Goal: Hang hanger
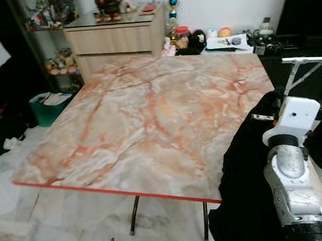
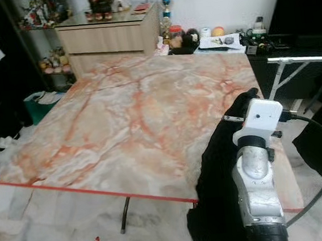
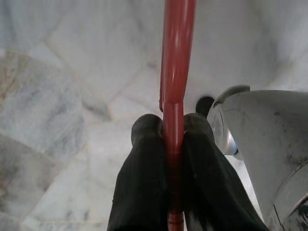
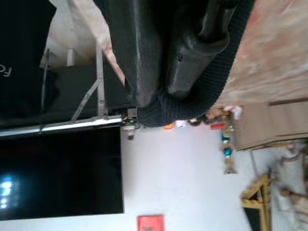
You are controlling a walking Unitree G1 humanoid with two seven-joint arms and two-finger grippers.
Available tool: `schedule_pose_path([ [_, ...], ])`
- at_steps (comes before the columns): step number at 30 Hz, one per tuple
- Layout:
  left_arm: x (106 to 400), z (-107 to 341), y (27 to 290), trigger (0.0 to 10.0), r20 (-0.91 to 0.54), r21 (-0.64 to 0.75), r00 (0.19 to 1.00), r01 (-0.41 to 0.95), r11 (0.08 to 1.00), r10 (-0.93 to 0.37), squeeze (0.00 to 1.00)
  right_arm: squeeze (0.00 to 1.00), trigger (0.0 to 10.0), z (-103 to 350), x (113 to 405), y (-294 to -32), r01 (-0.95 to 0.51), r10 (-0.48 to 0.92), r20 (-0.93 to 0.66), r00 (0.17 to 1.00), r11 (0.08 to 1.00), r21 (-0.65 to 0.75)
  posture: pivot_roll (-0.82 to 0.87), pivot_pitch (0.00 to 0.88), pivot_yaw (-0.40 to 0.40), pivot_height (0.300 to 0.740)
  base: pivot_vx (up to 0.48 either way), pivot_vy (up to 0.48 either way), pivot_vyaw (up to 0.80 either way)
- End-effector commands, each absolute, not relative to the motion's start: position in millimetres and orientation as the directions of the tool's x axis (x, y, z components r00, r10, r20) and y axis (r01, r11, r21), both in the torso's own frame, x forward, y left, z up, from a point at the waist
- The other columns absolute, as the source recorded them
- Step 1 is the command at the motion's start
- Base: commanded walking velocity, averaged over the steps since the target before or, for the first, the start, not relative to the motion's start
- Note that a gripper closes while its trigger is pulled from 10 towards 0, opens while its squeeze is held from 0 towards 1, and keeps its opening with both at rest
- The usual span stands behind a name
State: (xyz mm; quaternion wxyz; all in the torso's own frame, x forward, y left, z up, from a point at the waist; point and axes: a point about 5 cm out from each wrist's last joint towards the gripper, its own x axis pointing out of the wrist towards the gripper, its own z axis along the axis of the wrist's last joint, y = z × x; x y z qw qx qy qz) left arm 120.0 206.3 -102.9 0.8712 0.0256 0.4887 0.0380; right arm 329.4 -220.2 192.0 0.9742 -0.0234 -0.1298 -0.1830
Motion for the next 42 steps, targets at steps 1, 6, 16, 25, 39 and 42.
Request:
schedule_pose_path([
  [1,110,-107,199,10.0,-0.874,0.048,0.483,-0.017,0.999,0.051,0.00,0.00,10.0,209,334,-208,0.326,-0.313,0.324,0.893,0.945,0.017,0.06,0.037,0.020,0.740,0.270,0.000,0.00],
  [6,111,-107,199,10.0,-0.875,0.046,0.483,-0.012,0.999,0.046,0.00,0.00,10.0,220,343,-210,0.310,-0.287,0.353,0.890,0.951,-0.007,0.06,0.037,0.021,0.740,0.272,0.000,0.00],
  [16,112,-107,200,10.0,-0.875,0.047,0.482,-0.012,0.999,0.047,0.00,0.00,10.0,268,368,-201,0.222,-0.180,0.480,0.859,0.975,-0.031,0.07,0.037,0.023,0.740,0.272,0.000,0.00],
  [25,112,-107,201,10.0,-0.875,0.051,0.481,-0.013,0.999,0.051,0.00,0.00,10.0,322,394,-178,0.136,-0.039,0.564,0.825,0.982,-0.131,0.08,0.039,0.021,0.740,0.271,0.000,0.00],
  [39,108,-108,202,10.0,-0.881,0.026,0.472,-0.014,1.000,0.029,0.00,0.00,10.0,189,393,-159,-0.046,0.078,0.101,0.992,0.957,-0.286,0.08,0.062,0.027,0.740,0.173,0.000,0.00],
  [42,108,-108,202,10.0,-0.881,0.024,0.472,-0.011,1.000,0.026,0.00,0.00,10.0,156,379,-157,-0.115,0.122,0.008,0.992,0.953,-0.279,0.07,0.062,0.029,0.740,0.000,0.000,0.00],
])
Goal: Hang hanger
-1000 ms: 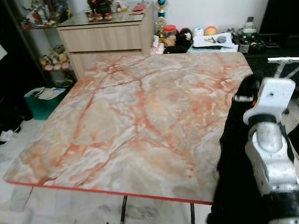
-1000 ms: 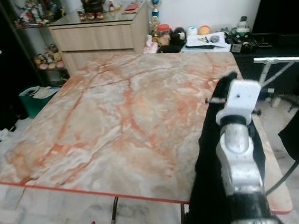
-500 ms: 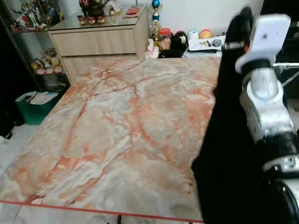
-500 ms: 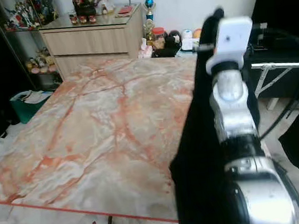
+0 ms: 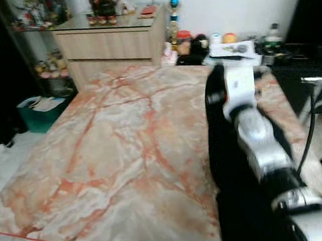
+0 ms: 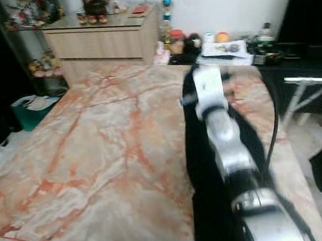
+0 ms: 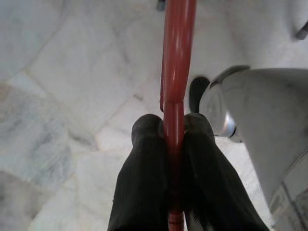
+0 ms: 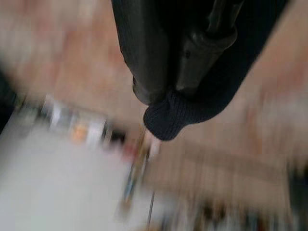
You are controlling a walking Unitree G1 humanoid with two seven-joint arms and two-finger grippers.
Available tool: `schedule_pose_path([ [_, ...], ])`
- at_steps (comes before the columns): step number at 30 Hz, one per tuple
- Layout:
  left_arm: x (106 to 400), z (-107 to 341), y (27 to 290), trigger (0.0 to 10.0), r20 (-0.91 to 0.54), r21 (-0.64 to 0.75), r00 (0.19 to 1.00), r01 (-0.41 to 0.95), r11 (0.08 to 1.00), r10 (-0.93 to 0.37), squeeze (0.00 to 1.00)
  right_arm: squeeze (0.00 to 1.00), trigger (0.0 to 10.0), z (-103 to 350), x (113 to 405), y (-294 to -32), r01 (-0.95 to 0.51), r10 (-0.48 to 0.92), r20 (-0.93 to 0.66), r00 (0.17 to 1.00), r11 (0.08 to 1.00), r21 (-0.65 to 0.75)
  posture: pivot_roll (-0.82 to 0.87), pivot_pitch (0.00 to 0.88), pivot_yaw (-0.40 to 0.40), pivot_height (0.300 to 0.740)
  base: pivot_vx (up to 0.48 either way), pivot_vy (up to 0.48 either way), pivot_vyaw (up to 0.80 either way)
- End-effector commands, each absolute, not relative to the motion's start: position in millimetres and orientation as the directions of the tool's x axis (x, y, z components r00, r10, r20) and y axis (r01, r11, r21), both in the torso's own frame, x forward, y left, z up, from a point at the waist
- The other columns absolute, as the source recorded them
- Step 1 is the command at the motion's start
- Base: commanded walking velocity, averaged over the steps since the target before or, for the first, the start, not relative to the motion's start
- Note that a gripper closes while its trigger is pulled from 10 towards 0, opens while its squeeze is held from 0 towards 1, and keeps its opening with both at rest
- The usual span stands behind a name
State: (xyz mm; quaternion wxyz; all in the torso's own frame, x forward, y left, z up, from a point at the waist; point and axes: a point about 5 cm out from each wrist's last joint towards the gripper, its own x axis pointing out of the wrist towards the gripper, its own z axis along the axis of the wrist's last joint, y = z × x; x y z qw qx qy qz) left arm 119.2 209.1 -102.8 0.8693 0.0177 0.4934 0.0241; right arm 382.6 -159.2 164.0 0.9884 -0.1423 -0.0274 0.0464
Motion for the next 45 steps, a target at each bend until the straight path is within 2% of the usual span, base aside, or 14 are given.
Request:
schedule_pose_path([
  [1,108,-108,202,10.0,-0.881,0.024,0.472,-0.010,1.000,0.026,0.00,0.00,10.0,149,375,-156,-0.125,0.129,-0.003,0.992,0.953,-0.275,0.07,0.062,0.029,0.740,0.000,0.000,0.00],
  [3,108,-108,201,10.0,-0.881,0.021,0.472,-0.004,1.000,0.020,0.00,0.04,10.0,135,366,-157,-0.125,0.120,-0.034,0.992,0.957,-0.263,0.07,0.063,0.029,0.740,0.000,0.000,0.00],
  [4,108,-108,201,10.0,-0.881,0.020,0.473,-0.003,1.000,0.019,0.00,0.99,10.0,130,362,-160,-0.102,0.094,-0.043,0.995,0.962,-0.252,0.07,0.063,0.029,0.740,0.000,0.000,0.00],
  [5,109,-107,201,10.0,-0.881,0.019,0.474,-0.002,1.000,0.018,0.00,1.00,10.0,125,358,-162,-0.084,0.074,-0.052,0.996,0.970,-0.227,0.07,0.063,0.029,0.740,0.000,0.000,0.00],
  [18,108,-108,202,10.0,-0.881,0.019,0.473,-0.005,1.000,0.020,0.00,1.00,10.0,131,331,-181,0.112,-0.108,0.039,0.993,0.989,-0.100,0.07,0.062,0.023,0.740,0.000,0.000,0.00],
  [37,111,-106,207,10.0,-0.882,0.041,0.471,0.037,0.998,0.018,0.00,1.00,10.0,113,309,-184,0.159,-0.163,-0.048,0.985,0.984,-0.087,0.05,0.051,0.067,0.740,0.000,0.000,0.00],
  [38,112,-105,208,10.0,-0.881,0.051,0.473,0.040,0.998,0.026,0.00,0.00,10.0,112,308,-181,0.148,-0.153,-0.054,0.987,0.985,-0.082,0.05,0.049,0.067,0.740,0.000,0.000,0.00],
  [45,109,-106,213,10.0,-0.883,0.085,0.465,0.019,0.996,0.066,0.00,0.00,10.0,111,307,-181,0.135,-0.140,-0.054,0.989,0.987,-0.087,0.05,0.049,0.084,0.740,0.000,0.000,0.00],
])
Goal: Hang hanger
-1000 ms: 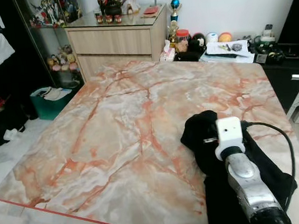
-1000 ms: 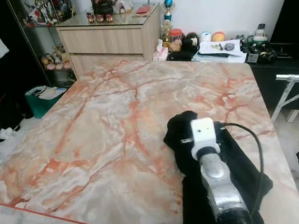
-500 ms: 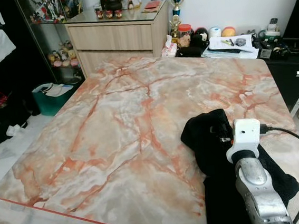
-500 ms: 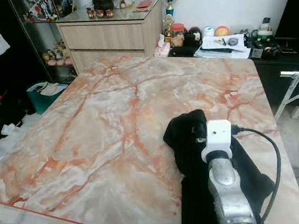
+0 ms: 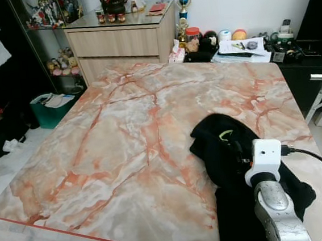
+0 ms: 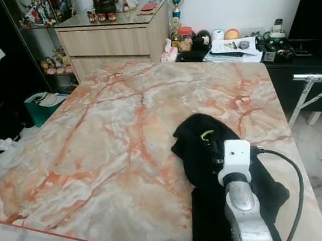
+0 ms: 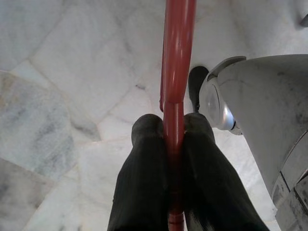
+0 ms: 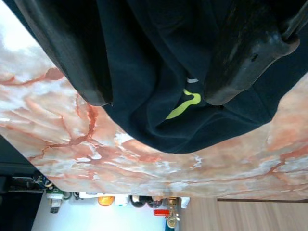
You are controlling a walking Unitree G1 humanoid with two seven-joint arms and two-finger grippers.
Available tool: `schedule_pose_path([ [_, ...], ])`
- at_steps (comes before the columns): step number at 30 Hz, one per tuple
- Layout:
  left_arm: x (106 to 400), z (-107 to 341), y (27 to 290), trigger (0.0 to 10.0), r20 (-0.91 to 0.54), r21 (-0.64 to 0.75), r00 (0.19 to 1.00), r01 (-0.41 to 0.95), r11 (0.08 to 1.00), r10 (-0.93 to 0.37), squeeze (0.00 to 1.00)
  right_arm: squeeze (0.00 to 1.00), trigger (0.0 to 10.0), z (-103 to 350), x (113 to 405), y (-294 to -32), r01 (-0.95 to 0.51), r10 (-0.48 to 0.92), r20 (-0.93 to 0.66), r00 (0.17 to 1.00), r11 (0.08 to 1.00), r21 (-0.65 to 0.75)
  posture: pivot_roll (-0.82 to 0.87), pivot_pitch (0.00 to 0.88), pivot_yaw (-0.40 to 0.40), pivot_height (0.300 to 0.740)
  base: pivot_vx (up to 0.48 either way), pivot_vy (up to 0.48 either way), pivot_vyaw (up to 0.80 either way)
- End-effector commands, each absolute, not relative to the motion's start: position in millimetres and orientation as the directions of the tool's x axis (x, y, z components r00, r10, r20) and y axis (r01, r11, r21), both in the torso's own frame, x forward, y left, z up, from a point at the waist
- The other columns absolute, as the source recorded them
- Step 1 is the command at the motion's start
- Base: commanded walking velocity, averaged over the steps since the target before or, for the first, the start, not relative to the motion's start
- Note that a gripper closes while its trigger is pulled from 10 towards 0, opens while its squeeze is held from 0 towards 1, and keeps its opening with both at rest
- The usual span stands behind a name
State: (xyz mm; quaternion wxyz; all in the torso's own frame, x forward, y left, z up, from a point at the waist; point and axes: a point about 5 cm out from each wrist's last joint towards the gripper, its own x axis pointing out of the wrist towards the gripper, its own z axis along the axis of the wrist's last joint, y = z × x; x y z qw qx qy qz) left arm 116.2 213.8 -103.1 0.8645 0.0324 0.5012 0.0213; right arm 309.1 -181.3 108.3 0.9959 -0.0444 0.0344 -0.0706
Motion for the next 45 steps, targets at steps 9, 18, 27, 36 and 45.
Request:
schedule_pose_path([
  [9,101,-108,214,10.0,-0.890,0.099,0.448,0.009,0.995,0.084,0.00,0.00,10.0,114,304,-195,0.159,-0.165,-0.050,0.985,0.981,-0.110,0.04,0.065,0.068,0.740,0.000,0.000,0.00],
  [18,101,-108,212,10.0,-0.888,0.092,0.451,-0.024,0.996,0.092,0.00,0.00,10.0,116,314,-187,0.116,-0.123,-0.056,0.991,0.986,-0.117,0.08,0.073,0.034,0.740,0.000,0.000,0.00],
  [27,109,-106,212,10.0,-0.880,0.091,0.465,-0.035,0.995,0.097,0.00,0.00,10.0,116,321,-181,0.100,-0.106,-0.053,0.993,0.989,-0.110,0.10,0.053,0.034,0.740,0.000,0.000,0.00],
  [36,115,-105,209,10.0,-0.879,0.074,0.473,0.006,0.997,0.063,0.00,0.00,10.0,120,319,-192,0.146,-0.150,-0.025,0.988,0.982,-0.116,0.04,0.034,0.063,0.740,0.000,0.000,0.00],
  [45,121,-103,208,10.0,-0.865,0.071,0.498,-0.011,0.997,0.067,0.00,0.00,10.0,120,322,-194,0.153,-0.156,-0.019,0.988,0.983,-0.105,0.07,0.012,0.043,0.740,0.000,0.000,0.00],
])
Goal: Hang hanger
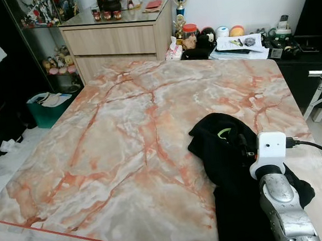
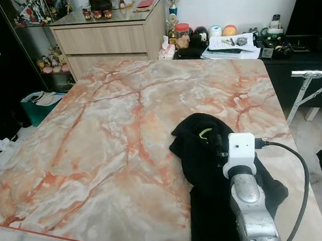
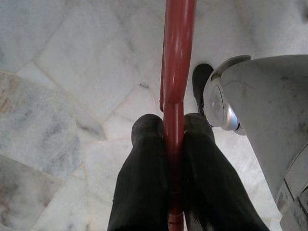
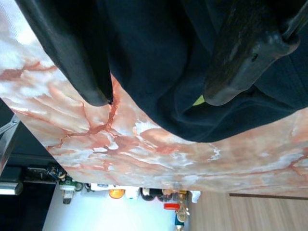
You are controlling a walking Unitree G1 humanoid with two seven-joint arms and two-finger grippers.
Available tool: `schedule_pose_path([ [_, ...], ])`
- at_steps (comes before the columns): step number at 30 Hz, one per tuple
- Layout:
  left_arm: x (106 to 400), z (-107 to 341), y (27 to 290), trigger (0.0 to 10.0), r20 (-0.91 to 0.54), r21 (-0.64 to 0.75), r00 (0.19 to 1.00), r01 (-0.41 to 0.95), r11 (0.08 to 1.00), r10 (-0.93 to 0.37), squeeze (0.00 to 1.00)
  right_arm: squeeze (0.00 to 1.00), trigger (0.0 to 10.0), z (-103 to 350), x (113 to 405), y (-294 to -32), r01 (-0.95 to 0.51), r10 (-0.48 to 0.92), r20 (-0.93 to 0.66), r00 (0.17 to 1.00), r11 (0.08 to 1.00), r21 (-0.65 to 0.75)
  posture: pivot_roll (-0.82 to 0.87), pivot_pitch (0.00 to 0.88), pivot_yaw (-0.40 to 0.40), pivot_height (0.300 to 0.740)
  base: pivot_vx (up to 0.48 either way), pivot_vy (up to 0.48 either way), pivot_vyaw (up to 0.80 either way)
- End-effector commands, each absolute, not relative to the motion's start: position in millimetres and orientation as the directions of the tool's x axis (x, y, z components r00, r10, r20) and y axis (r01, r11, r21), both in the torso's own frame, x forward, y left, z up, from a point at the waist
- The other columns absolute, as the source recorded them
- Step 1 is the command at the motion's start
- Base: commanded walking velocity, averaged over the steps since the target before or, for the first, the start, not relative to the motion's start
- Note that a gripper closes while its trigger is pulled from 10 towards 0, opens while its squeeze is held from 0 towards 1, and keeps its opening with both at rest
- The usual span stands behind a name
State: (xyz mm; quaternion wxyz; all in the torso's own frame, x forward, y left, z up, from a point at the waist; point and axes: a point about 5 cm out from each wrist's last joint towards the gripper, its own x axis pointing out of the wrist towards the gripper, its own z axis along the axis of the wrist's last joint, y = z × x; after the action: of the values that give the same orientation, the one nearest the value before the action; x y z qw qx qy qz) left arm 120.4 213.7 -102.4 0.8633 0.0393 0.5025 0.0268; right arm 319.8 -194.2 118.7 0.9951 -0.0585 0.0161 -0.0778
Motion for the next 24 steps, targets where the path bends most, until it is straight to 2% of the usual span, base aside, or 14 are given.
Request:
schedule_pose_path([
  [1,121,-103,208,10.0,-0.864,0.071,0.498,-0.014,0.997,0.068,0.00,0.00,10.0,120,322,-193,0.152,-0.155,-0.018,0.988,0.983,-0.104,0.07,0.012,0.043,0.740,0.000,0.000,0.00],
  [8,119,-104,207,10.0,-0.868,0.064,0.491,-0.041,0.997,0.076,0.00,0.00,10.0,119,323,-193,0.155,-0.157,-0.014,0.988,0.983,-0.099,0.09,0.005,0.028,0.740,0.000,0.000,0.00],
  [15,118,-105,207,10.0,-0.873,0.068,0.482,-0.019,0.997,0.069,0.00,0.00,10.0,118,309,-211,0.276,-0.275,0.018,0.961,0.959,-0.057,0.06,0.000,0.046,0.740,0.000,0.000,0.00],
  [24,111,-107,206,10.0,-0.880,0.067,0.471,-0.003,0.998,0.061,0.00,0.00,10.0,117,298,-208,0.289,-0.289,0.035,0.957,0.957,-0.013,0.06,0.000,0.039,0.740,0.000,0.000,0.00],
])
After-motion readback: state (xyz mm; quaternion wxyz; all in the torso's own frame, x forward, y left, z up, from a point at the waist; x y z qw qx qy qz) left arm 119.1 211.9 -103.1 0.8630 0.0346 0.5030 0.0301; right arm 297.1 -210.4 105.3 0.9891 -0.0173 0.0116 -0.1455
